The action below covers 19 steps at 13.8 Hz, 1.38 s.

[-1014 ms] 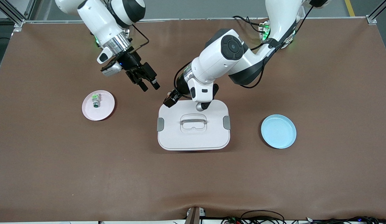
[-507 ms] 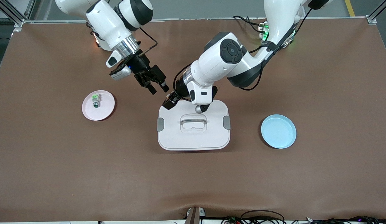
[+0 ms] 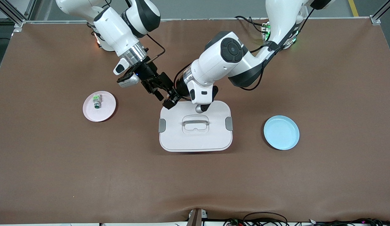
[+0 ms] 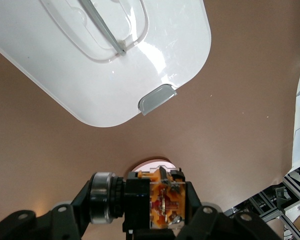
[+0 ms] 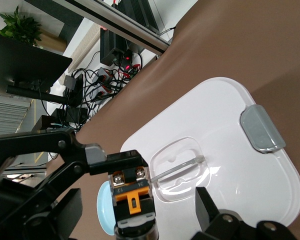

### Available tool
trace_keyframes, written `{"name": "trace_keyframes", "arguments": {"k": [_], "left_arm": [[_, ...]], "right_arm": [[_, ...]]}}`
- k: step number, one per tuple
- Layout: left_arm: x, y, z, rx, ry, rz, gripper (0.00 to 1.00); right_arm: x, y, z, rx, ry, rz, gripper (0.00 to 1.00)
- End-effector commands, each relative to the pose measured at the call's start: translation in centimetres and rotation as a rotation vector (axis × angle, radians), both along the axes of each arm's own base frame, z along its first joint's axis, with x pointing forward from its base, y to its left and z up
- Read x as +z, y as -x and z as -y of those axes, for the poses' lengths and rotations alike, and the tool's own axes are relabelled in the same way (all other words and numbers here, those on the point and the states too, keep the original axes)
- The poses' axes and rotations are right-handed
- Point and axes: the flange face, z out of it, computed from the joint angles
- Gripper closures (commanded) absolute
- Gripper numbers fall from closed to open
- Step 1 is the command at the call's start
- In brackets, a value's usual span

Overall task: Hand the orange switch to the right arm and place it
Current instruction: 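Grasp the switch with the right gripper beside the left gripper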

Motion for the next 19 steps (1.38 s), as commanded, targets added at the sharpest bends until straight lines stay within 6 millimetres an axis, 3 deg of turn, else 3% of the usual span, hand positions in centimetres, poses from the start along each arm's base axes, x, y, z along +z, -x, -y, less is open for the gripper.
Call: {"name": "trace_keyframes", "arguments": {"k": [1, 2, 3, 4, 10, 11, 12, 13, 14, 17, 19], "left_arm": [[0.5, 0.0, 0.6, 0.004, 0.023, -0.003, 1.0], [0.5, 0.0, 0.6, 0.004, 0.023, -0.003, 1.0], [0.5, 0.0, 0.6, 0.004, 0.023, -0.003, 1.0], [0.5, 0.0, 0.6, 0.004, 0.023, -0.003, 1.0], [0.4, -0.1, 0.5, 0.003, 0.022, -0.003, 0.95], [0.6, -0.1, 0.5, 0.005, 0.022, -0.002, 0.85], [0.6, -0.1, 0.4, 0.004, 0.022, -0.001, 0.57], [0.7, -0.1, 0.4, 0.001, 0.017, 0.003, 0.15], [0.8, -0.4, 0.0, -0.003, 0.004, 0.019, 0.0], [1.1, -1.0, -0.9, -0.015, -0.044, 0.068, 0.0], [2.1, -2.3, -2.6, 0.006, -0.068, 0.111, 0.0]], "right_arm": [[0.1, -0.8, -0.7, -0.008, -0.017, 0.0, 0.26], [0.0, -0.9, -0.8, -0.006, -0.015, 0.0, 0.49], [0.2, -1.0, -0.9, -0.006, -0.019, 0.003, 0.88], [0.6, -1.2, -1.1, -0.012, -0.031, 0.003, 1.0], [0.5, -1.5, -1.3, -0.03, -0.047, -0.01, 1.0], [0.5, -1.5, -1.3, -0.03, -0.047, -0.01, 1.0], [0.5, -1.5, -1.3, -0.03, -0.046, -0.011, 1.0], [0.4, -1.5, -1.3, -0.029, -0.044, -0.012, 1.0], [0.3, -1.6, -1.3, -0.029, -0.043, -0.013, 1.0], [0.1, -1.8, -1.2, -0.019, -0.032, -0.013, 1.0], [0.1, -2.0, -1.3, 0.043, 0.014, -0.001, 1.0]]}}
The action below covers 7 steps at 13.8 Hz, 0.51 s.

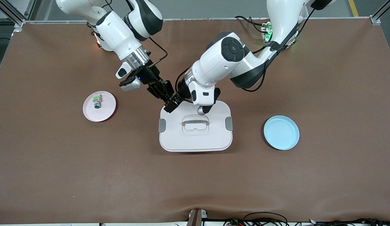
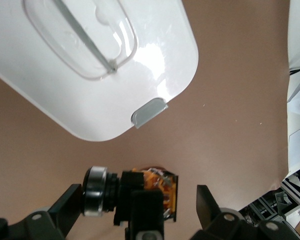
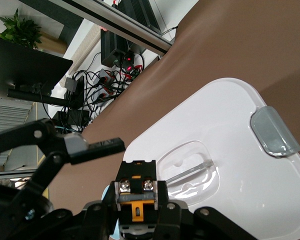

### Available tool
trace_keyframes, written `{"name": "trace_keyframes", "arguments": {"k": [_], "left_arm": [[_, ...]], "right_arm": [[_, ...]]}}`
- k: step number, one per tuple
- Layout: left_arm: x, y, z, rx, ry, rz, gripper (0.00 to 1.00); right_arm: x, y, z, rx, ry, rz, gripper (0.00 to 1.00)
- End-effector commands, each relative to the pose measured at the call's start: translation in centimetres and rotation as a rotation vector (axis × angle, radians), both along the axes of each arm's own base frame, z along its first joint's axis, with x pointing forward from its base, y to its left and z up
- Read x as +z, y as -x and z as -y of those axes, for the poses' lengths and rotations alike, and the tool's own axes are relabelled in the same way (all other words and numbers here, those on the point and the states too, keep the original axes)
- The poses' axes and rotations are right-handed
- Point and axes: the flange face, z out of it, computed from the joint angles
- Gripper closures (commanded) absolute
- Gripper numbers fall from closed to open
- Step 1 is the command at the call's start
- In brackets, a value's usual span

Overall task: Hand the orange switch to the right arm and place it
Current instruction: 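Open the left gripper and pull the right gripper away with the switch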

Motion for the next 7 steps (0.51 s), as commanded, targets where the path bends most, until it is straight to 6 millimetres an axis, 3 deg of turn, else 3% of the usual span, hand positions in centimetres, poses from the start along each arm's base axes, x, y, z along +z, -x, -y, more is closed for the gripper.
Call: {"name": "trace_keyframes", "arguments": {"k": [1, 5, 7], "left_arm": [[1.7, -1.7, -2.5, 0.012, -0.05, 0.051, 0.0], [2.2, -5.0, -8.0, -0.009, -0.177, 0.11, 0.0], [1.7, -6.8, -11.1, -0.078, -0.243, 0.139, 0.0]], "right_arm": [[0.2, -0.9, -0.3, 0.099, 0.059, 0.013, 1.0], [-1.3, -2.2, 1.7, 0.346, 0.242, 0.074, 1.0], [-2.5, -3.1, 4.1, 0.527, 0.352, 0.082, 1.0]]}}
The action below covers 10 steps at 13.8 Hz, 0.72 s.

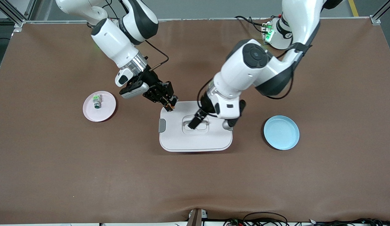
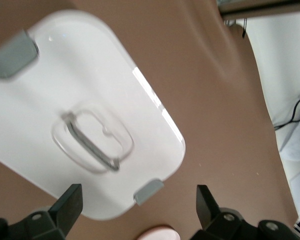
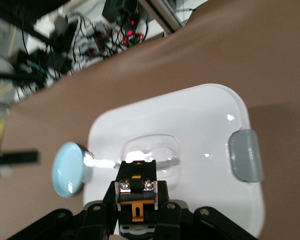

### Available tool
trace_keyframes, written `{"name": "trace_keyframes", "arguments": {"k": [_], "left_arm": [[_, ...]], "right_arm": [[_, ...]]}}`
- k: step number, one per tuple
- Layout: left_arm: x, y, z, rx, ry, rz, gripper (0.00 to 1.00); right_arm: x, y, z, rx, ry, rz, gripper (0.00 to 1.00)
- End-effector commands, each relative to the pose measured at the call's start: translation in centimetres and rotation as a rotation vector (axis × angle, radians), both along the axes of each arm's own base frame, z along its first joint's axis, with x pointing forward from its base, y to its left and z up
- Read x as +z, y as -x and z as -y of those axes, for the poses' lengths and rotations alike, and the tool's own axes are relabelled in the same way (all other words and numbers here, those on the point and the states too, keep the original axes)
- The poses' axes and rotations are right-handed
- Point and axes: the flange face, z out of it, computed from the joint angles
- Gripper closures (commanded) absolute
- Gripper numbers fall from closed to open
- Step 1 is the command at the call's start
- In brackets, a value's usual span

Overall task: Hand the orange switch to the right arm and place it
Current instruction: 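Open the left gripper and pull the right gripper away with the switch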

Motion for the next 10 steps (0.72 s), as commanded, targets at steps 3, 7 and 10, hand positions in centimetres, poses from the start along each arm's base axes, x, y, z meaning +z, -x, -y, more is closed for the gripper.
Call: {"name": "trace_keyframes", "arguments": {"k": [3, 7, 10], "left_arm": [[0.0, -3.9, -7.9, -0.123, -0.116, 0.049, 0.0], [1.0, -5.8, -14.0, -0.263, -0.255, 0.106, 0.0], [1.2, -6.5, -18.9, -0.353, -0.39, 0.082, 0.0]], "right_arm": [[-2.3, -1.7, 5.3, 0.405, 0.31, 0.0, 1.0], [-3.9, -1.2, 8.0, 0.612, 0.601, -0.068, 1.0], [-4.1, -1.6, 10.2, 0.747, 0.696, -0.017, 1.0]]}}
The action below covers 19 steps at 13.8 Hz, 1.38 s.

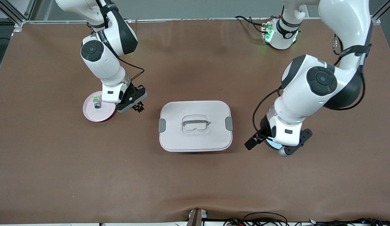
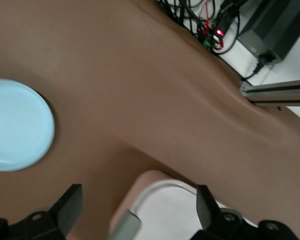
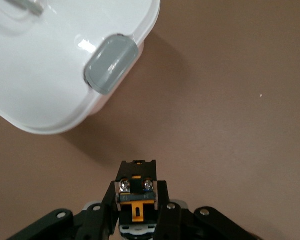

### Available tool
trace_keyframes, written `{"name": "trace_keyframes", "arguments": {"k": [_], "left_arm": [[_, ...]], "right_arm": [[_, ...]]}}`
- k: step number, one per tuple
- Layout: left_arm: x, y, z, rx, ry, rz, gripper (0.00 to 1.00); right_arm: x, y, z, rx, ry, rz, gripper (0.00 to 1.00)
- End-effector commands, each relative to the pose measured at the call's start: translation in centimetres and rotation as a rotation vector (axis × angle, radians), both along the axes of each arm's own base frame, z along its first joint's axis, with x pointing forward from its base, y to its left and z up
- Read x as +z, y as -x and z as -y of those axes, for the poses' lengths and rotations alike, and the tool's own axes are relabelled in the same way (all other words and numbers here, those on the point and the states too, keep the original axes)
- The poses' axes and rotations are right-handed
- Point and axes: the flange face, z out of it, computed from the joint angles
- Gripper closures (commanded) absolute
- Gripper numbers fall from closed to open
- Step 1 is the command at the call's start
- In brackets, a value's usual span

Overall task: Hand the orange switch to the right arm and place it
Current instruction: 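Open the left gripper and pull the right gripper away with the switch, then lower the switch onto the white plate while the left gripper retracts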

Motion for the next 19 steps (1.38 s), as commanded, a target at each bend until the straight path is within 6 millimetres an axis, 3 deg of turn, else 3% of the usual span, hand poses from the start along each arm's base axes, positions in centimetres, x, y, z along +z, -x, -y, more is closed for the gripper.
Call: {"name": "trace_keyframes", "arguments": {"k": [1, 4, 6, 9, 13, 16, 19], "left_arm": [[1.1, 0.3, -3.7, -0.069, -0.096, -0.033, 0.0], [2.3, 0.7, -8.8, -0.151, -0.163, -0.108, 0.0], [3.2, 0.9, -12.3, -0.221, -0.19, -0.136, 0.0], [5.4, 1.4, -15.6, -0.283, -0.213, -0.132, 0.0], [8.3, 2.8, -18.4, -0.329, -0.227, -0.142, 0.0], [10.7, 4.6, -18.3, -0.396, -0.255, -0.141, 0.0], [11.6, 7.1, -19.3, -0.474, -0.275, -0.158, 0.0]], "right_arm": [[0.4, -0.4, 3.6, 0.171, 0.062, 0.022, 1.0], [-0.5, -1.1, 7.6, 0.305, 0.091, 0.011, 1.0], [-2.1, -0.5, 10.9, 0.37, 0.105, 0.013, 1.0], [-4.3, 0.3, 14.2, 0.46, 0.12, 0.027, 1.0], [-6.1, 0.5, 19.3, 0.601, 0.145, 0.011, 1.0], [-9.3, 1.9, 22.3, 0.648, 0.156, 0.029, 1.0], [-11.8, 2.1, 25.1, 0.688, 0.158, 0.016, 1.0]]}}
